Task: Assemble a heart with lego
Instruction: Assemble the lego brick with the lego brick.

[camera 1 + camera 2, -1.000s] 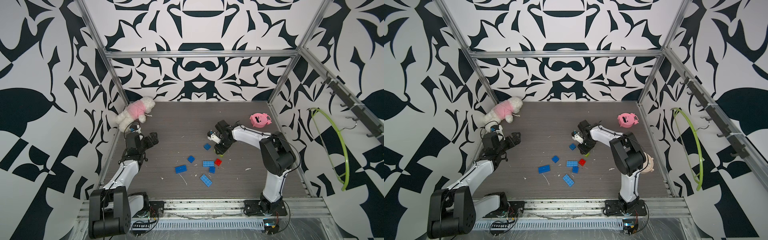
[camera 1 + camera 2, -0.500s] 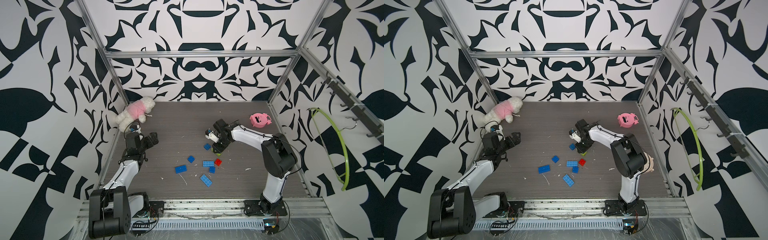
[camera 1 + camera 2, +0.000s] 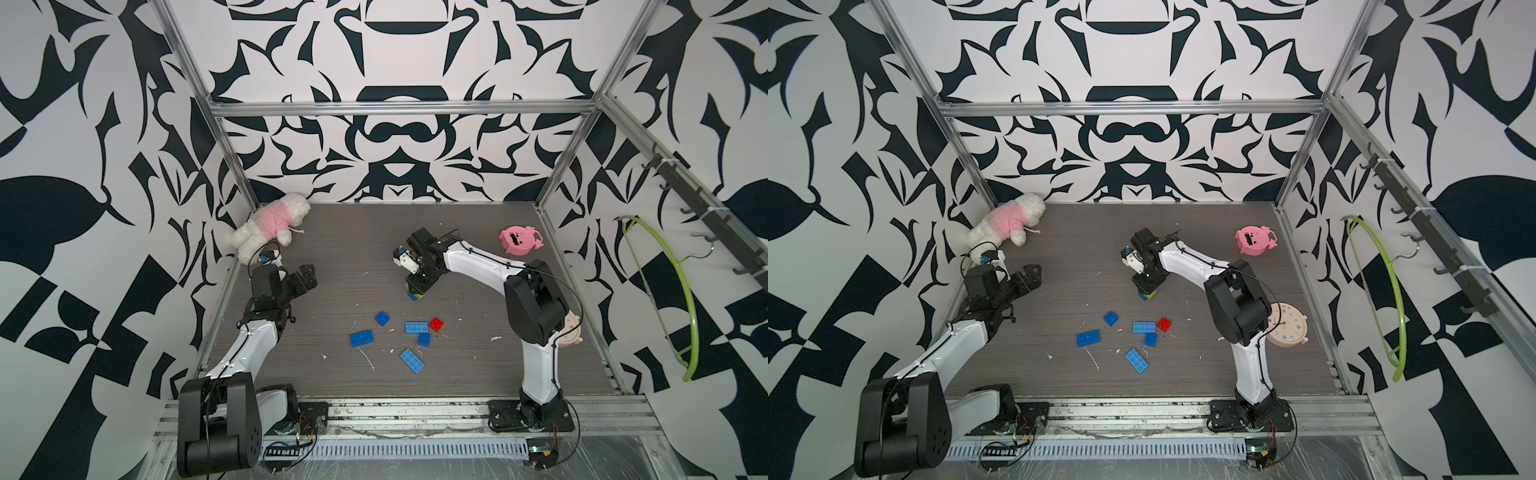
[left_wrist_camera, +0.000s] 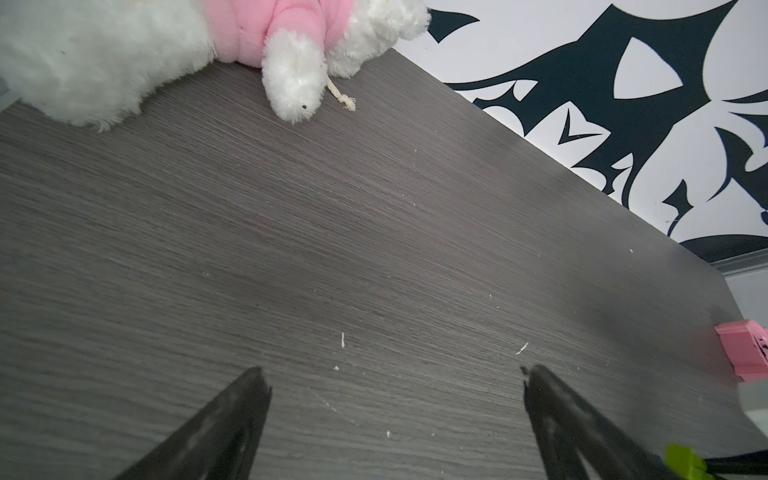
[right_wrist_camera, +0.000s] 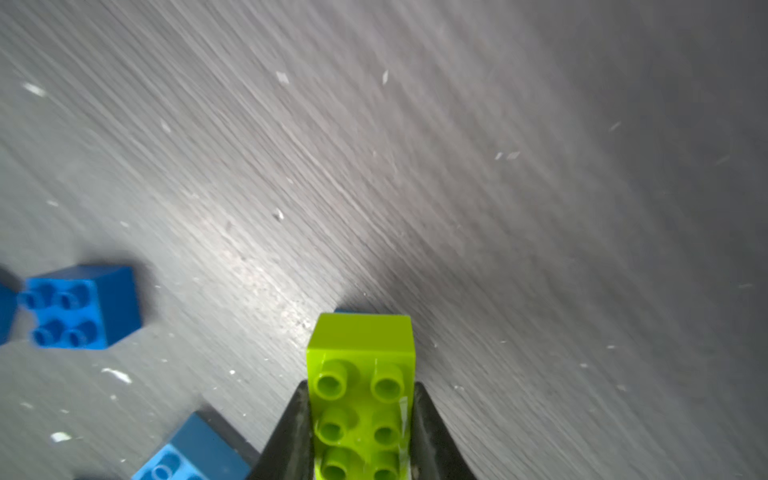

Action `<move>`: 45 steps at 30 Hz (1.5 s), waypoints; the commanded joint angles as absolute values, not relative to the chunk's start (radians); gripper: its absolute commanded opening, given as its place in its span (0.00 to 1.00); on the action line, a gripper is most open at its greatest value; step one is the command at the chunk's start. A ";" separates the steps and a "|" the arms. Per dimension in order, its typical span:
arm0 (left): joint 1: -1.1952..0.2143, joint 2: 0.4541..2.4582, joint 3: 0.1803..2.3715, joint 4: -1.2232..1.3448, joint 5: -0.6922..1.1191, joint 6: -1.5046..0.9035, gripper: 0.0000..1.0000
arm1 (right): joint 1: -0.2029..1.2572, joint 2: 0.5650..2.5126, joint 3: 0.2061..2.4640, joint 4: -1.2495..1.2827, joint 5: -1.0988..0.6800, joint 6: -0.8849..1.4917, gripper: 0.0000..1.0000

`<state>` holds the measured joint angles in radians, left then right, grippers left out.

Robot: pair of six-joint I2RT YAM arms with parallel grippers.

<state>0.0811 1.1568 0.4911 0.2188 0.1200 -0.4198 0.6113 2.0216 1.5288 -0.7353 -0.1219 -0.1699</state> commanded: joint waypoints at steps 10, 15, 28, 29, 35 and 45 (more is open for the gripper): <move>0.083 1.170 0.517 0.209 0.124 -0.418 0.99 | 0.622 2.053 1.572 -0.780 -0.123 -0.123 0.22; 0.082 1.170 0.516 0.210 0.124 -0.417 0.99 | 0.621 2.124 1.621 -0.863 -0.137 -0.143 0.22; 0.083 1.166 0.512 0.212 0.124 -0.417 0.99 | 0.619 2.197 1.611 -0.897 -0.143 -0.153 0.24; 0.083 1.167 0.512 0.212 0.124 -0.417 0.99 | 0.620 2.182 1.598 -0.885 -0.142 -0.151 0.25; 0.083 1.171 0.515 0.210 0.123 -0.418 0.99 | 0.621 2.045 1.585 -0.837 -0.117 -0.130 0.41; 0.083 1.166 0.512 0.214 0.124 -0.419 0.99 | 0.630 1.875 1.552 -0.754 -0.095 -0.094 0.53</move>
